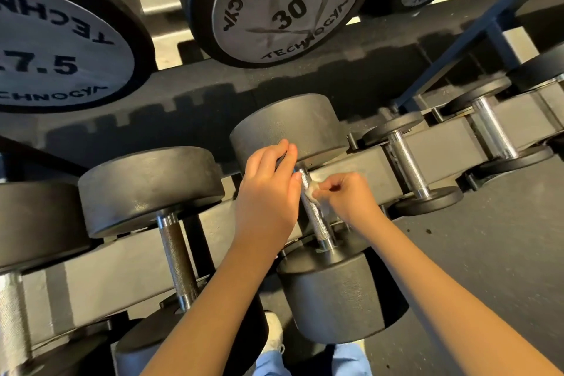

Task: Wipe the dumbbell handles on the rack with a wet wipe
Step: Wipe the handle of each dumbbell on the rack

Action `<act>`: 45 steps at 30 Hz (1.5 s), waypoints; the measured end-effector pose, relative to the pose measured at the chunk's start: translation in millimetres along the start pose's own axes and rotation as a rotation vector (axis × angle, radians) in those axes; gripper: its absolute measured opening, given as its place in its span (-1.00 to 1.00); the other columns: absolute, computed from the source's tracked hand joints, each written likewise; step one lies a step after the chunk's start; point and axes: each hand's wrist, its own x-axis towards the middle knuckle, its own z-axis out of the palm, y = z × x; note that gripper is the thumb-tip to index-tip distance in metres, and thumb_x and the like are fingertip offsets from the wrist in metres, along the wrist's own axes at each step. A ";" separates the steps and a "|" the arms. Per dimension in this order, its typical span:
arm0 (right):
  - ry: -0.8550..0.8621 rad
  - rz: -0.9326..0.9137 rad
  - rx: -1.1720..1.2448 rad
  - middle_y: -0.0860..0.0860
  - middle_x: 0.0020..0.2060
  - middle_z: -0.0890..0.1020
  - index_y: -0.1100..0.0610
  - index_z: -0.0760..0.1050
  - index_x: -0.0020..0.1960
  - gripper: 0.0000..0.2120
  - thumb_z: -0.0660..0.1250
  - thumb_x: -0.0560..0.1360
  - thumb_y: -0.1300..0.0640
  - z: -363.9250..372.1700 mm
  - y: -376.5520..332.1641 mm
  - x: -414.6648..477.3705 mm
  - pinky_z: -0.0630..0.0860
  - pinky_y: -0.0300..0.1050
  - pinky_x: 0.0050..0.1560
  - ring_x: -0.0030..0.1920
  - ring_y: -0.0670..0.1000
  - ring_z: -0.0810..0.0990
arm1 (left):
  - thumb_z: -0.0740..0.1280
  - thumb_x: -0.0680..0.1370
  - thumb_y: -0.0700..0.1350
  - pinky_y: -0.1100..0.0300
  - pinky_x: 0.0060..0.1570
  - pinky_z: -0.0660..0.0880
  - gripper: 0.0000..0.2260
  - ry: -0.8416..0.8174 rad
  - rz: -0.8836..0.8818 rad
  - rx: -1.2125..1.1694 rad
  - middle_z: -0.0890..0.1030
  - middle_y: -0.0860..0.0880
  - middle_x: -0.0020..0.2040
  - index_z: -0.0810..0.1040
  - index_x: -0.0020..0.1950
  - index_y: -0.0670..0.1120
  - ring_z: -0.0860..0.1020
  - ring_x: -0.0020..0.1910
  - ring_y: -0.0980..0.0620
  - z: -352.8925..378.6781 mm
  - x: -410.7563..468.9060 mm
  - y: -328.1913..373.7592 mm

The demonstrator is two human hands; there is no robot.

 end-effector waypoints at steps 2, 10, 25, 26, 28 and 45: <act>-0.073 0.033 -0.067 0.02 -0.31 0.58 0.22 0.60 -0.22 -0.91 0.45 0.43 0.24 -4.8 11.9 -7.4 0.36 -0.35 -0.32 -0.31 -0.08 0.51 | 0.13 0.58 -0.10 0.15 0.18 0.40 -0.62 -0.006 -0.001 0.026 0.55 -0.14 0.23 0.50 0.31 -0.22 0.47 0.23 -0.12 0.2 0.4 0.6; -0.009 -0.072 0.144 -0.08 -0.31 0.59 0.05 0.55 -0.29 -0.82 0.47 0.42 0.24 -2.2 -1.9 10.4 0.46 -0.27 -0.08 -0.23 -0.10 0.55 | 0.12 0.58 -0.12 0.15 0.24 0.30 -0.63 -0.007 -0.057 0.109 0.53 -0.16 0.25 0.48 0.32 -0.24 0.45 0.26 -0.13 2.2 -0.9 9.4; -0.131 -0.103 -0.124 -0.06 -0.36 0.50 0.14 0.53 -0.24 -0.89 0.45 0.41 0.22 -49.1 40.5 -17.2 0.35 -0.40 -0.35 -0.32 -0.09 0.46 | 0.25 0.52 -0.22 0.11 0.19 0.43 -0.70 0.064 -0.101 0.103 0.56 -0.15 0.17 0.54 0.24 -0.23 0.47 0.21 -0.09 14.9 -4.9 39.6; -0.069 -0.103 -0.075 -0.03 -0.36 0.52 0.18 0.55 -0.21 -0.91 0.45 0.41 0.21 -59.4 43.8 -15.8 0.37 -0.37 -0.35 -0.32 -0.08 0.47 | 0.22 0.52 -0.19 0.09 0.14 0.46 -0.70 0.032 -0.061 0.110 0.57 -0.12 0.14 0.55 0.21 -0.20 0.48 0.16 -0.06 16.4 -2.9 49.5; 0.049 -0.088 0.008 0.05 -0.32 0.59 0.20 0.57 -0.19 -0.92 0.45 0.42 0.20 -83.1 51.0 -9.7 0.45 -0.25 -0.26 -0.29 -0.02 0.52 | 0.19 0.52 -0.18 0.13 0.09 0.45 -0.70 -0.025 -0.014 0.072 0.59 -0.08 0.10 0.57 0.18 -0.18 0.50 0.11 -0.01 25.8 2.5 69.5; 0.229 -0.155 -0.228 0.15 -0.33 0.61 0.31 0.58 -0.23 -0.89 0.38 0.44 0.28 -159.8 103.2 92.4 0.49 -0.05 -0.24 -0.26 0.15 0.57 | 0.10 0.66 -0.04 0.20 0.42 0.24 -0.50 -0.356 -0.126 -0.040 0.05 0.08 0.56 0.01 0.56 0.01 0.09 0.51 0.12 166.4 74.3 113.7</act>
